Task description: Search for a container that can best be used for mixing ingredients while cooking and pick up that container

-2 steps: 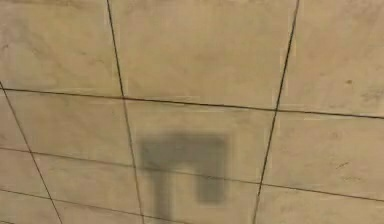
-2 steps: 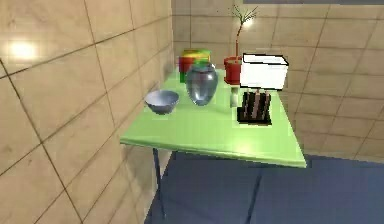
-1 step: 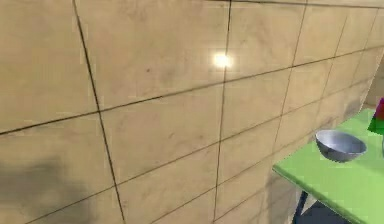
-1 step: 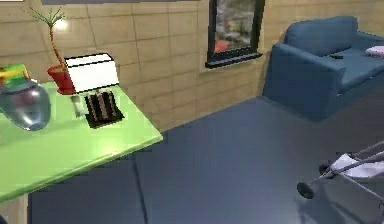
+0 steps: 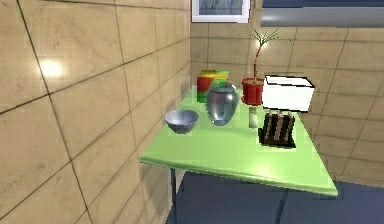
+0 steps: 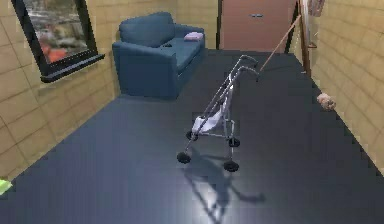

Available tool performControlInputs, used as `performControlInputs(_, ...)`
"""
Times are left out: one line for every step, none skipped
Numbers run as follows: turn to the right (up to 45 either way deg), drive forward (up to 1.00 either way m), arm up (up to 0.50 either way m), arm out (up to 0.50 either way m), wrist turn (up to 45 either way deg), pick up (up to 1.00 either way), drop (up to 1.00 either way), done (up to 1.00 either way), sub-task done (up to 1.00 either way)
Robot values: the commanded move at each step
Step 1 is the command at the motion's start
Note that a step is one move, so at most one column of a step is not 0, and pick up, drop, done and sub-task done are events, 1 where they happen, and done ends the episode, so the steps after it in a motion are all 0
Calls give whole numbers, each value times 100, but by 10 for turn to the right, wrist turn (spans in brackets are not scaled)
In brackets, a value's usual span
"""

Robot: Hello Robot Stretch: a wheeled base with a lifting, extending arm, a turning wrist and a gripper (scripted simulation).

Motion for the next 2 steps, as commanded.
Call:
performControlInputs(0, 45, 0, 0, 0, 0, 0, 0, 0)
performControlInputs(-450, 0, 0, 0, 0, 0, 0, 0, 0)
